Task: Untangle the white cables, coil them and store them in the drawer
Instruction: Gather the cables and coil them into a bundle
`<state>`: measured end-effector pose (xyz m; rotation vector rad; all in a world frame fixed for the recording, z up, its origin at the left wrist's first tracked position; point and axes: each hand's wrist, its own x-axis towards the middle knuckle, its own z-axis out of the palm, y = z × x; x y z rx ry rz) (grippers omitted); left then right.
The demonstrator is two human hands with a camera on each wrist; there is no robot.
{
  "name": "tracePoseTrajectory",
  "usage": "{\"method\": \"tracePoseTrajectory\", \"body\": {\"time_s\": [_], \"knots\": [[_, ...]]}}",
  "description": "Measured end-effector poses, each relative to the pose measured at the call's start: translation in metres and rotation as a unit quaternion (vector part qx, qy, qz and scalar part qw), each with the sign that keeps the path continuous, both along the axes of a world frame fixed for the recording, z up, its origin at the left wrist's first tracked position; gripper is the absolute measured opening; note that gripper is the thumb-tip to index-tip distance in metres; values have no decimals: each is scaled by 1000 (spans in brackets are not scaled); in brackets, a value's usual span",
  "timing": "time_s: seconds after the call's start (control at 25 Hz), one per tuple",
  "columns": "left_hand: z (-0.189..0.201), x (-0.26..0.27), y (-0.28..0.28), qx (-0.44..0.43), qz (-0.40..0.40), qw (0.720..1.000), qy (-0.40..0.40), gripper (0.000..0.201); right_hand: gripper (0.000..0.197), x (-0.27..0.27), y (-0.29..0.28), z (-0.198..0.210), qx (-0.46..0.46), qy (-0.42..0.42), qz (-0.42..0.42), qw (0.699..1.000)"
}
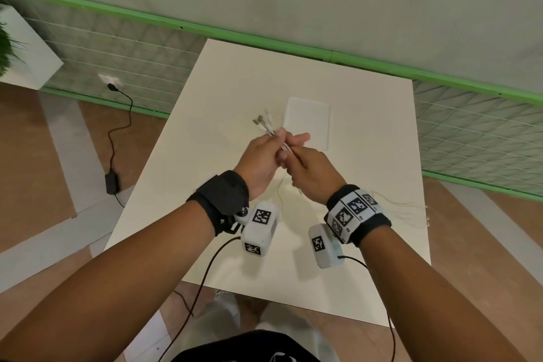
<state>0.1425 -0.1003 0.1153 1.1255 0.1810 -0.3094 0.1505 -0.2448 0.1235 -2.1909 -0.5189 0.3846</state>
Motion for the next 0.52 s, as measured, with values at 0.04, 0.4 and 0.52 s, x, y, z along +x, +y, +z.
{"method": "tracePoseTrajectory", "body": {"time_s": [0.04,0.4,0.52], "knots": [[0,3,4,-26,24,999,15,39,28,1,-3,-3,-14,20,0,1000],[15,48,75,-120,274,949,104,38,50,-23,-80,-46,-160,120,-3,980],[16,60,99,-111,293,945,93,36,52,-31,-117,-60,-192,147,-34,970]]}}
